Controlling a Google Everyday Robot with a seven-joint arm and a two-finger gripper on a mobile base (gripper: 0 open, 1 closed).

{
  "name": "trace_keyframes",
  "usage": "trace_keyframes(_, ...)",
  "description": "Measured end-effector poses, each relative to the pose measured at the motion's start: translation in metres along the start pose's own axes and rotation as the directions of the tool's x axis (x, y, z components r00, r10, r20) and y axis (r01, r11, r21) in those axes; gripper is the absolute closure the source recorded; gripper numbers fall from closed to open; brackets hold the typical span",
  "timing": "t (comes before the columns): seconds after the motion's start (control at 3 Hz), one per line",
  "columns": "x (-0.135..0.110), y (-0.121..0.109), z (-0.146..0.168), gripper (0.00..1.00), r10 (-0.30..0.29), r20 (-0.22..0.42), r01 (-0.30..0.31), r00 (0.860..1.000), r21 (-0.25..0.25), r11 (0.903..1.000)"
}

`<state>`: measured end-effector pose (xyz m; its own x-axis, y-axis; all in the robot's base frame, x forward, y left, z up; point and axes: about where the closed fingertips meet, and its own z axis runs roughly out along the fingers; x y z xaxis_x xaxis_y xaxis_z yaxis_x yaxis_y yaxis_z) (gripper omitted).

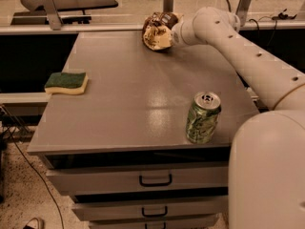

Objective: Move brown chip bag near green can

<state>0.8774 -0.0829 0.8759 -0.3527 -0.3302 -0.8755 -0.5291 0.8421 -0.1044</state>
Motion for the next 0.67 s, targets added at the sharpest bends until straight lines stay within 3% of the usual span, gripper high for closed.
trace_keyframes(0.33, -0.004, 0.003, -0.014, 0.94, -0.033, 0.019, 0.033, 0.999, -0.007, 0.9994)
trace_keyframes(0.67, -0.008, 0.009, -0.036, 1.00, -0.067, 0.046, 0.068, 0.997, -0.030, 0.9972)
